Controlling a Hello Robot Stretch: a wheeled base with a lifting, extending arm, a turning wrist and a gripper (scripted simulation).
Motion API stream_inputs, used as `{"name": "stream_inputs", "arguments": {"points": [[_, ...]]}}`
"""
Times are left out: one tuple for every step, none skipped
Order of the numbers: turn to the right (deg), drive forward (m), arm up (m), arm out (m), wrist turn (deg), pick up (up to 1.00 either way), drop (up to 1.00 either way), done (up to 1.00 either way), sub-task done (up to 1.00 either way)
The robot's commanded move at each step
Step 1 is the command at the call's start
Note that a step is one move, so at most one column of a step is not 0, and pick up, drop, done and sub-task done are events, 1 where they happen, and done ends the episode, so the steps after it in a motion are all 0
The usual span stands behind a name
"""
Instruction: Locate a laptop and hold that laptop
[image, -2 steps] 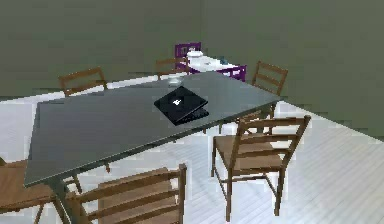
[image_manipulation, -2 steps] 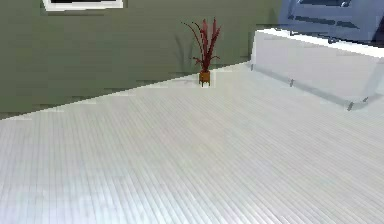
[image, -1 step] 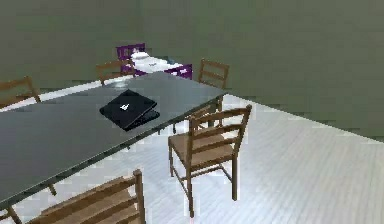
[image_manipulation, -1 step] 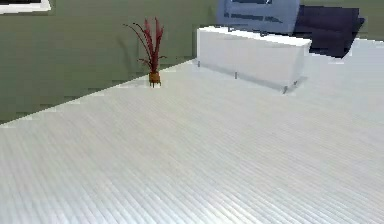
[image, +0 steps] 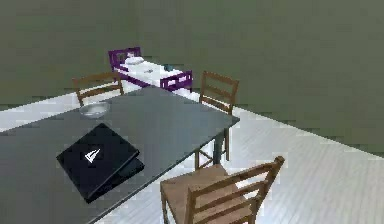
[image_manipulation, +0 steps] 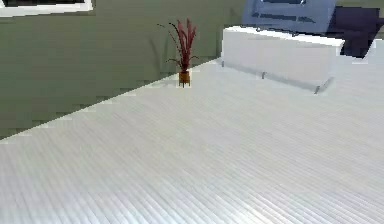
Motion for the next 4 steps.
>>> {"name": "stream_inputs", "arguments": {"points": [[-45.0, 0.0, 0.0, 0.0, 0.0, 0.0, 0.0, 0.0, 0.0], [-45.0, 0.0, 0.0, 0.0, 0.0, 0.0, 0.0, 0.0, 0.0], [-27.0, 0.0, 0.0, 0.0, 0.0, 0.0, 0.0, 0.0, 0.0], [0.0, 0.0, 0.5, 0.0, 0.0, 0.0, 0.0, 0.0, 0.0]]}}
